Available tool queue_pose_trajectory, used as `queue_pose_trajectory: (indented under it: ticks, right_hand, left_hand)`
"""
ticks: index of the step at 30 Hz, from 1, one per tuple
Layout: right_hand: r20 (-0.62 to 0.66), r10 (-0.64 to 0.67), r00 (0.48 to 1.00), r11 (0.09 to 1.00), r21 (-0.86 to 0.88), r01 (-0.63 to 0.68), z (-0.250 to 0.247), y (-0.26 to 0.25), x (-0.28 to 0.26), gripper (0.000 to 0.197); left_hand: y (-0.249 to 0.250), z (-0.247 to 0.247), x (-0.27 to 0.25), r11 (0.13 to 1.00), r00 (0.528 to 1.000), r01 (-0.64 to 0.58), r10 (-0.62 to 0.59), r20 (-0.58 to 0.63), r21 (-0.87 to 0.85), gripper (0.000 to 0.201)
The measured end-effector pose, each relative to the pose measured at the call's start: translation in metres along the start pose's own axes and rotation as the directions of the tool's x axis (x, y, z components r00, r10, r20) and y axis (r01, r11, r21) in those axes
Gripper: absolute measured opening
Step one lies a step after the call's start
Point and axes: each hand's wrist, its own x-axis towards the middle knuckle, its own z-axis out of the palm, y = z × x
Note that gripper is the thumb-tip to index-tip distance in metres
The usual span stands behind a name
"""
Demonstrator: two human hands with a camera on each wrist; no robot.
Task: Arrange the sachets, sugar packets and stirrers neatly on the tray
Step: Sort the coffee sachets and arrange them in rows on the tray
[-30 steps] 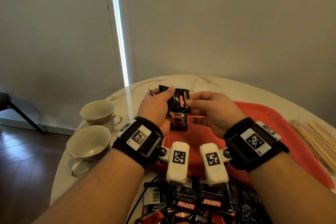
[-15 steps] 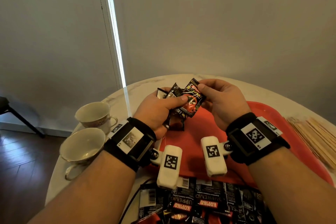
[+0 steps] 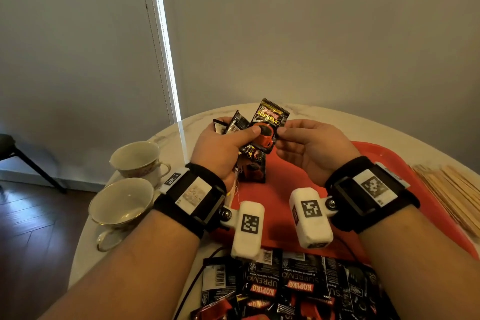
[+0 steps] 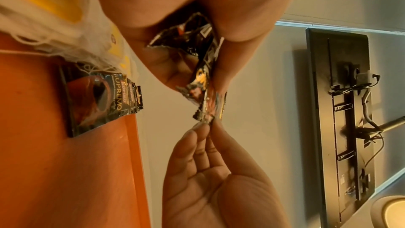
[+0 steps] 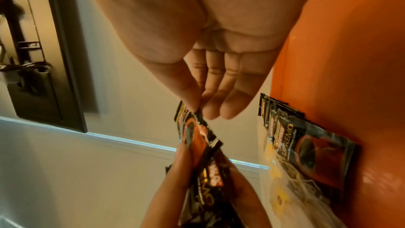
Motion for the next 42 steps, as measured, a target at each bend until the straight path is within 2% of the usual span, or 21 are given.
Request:
queue_pose_trajectory:
  ticks: [3,5,8,10,16,25,29,32,35,37,40,42]
  right_hand:
    - [-0.102,0.03,0.994,0.999,0.026,-0.027,-0.005,0.002,0.004,0.01]
    - [-0.144,0.112,0.983,0.994,-0.006,-0.114,-0.009,0.009,0.006,0.007]
    - [-0.118,0.289,0.95,0.946,-0.116,-0.303,-0.01,0.022,0.007,0.005]
    - [-0.113,0.342,0.933,0.911,-0.205,-0.358,-0.008,0.028,0.008,0.006]
    - [-0.141,0.317,0.938,0.855,-0.386,-0.346,0.001,0.03,0.016,0.006]
    - [-0.167,0.324,0.931,0.766,-0.532,-0.362,0.016,0.025,0.017,0.01]
    - [-0.159,0.319,0.934,0.775,-0.524,-0.354,0.014,0.026,0.015,0.014]
    - [-0.113,0.307,0.945,0.863,-0.385,-0.327,0.013,0.024,0.009,0.016]
    - [0.032,0.236,0.971,0.954,-0.2,-0.225,0.008,0.013,-0.002,0.029]
    - [0.156,0.182,0.971,0.972,-0.176,-0.154,0.007,0.007,-0.01,0.037]
    - [0.179,0.061,0.982,0.977,-0.212,-0.022,0.008,0.007,-0.018,0.016]
    - [0.145,-0.001,0.989,0.99,-0.143,0.022,0.007,0.008,-0.017,0.012]
  left_hand:
    - [0.003,-0.003,0.004,0.997,0.994,-0.059,0.055,-0.092,-0.04,0.021]
    - [0.006,-0.006,0.007,0.994,0.986,-0.091,0.081,-0.147,-0.062,0.02]
    - [0.005,-0.008,0.009,0.992,0.981,-0.108,0.096,-0.166,-0.059,0.019]
    - [0.003,-0.008,0.009,0.992,0.979,-0.121,0.113,-0.171,-0.042,0.019]
    - [0.005,-0.009,0.01,0.983,0.959,-0.176,0.183,-0.215,0.052,0.021]
    - [0.005,-0.008,0.009,0.987,0.965,-0.153,0.16,-0.208,0.045,0.021]
    - [0.004,-0.007,0.008,0.991,0.974,-0.131,0.129,-0.188,0.003,0.022]
    - [0.004,-0.006,0.006,0.996,0.985,-0.089,0.084,-0.149,-0.027,0.023]
    - [0.004,-0.003,0.002,0.997,0.999,-0.002,-0.001,-0.047,-0.073,0.021]
    - [0.005,-0.001,-0.003,0.995,0.999,0.047,-0.046,0.015,-0.084,0.021]
    - [0.005,0.002,-0.008,0.994,0.992,0.091,-0.086,0.089,-0.059,0.02]
    - [0.005,0.003,-0.008,0.994,0.988,0.106,-0.102,0.112,-0.03,0.019]
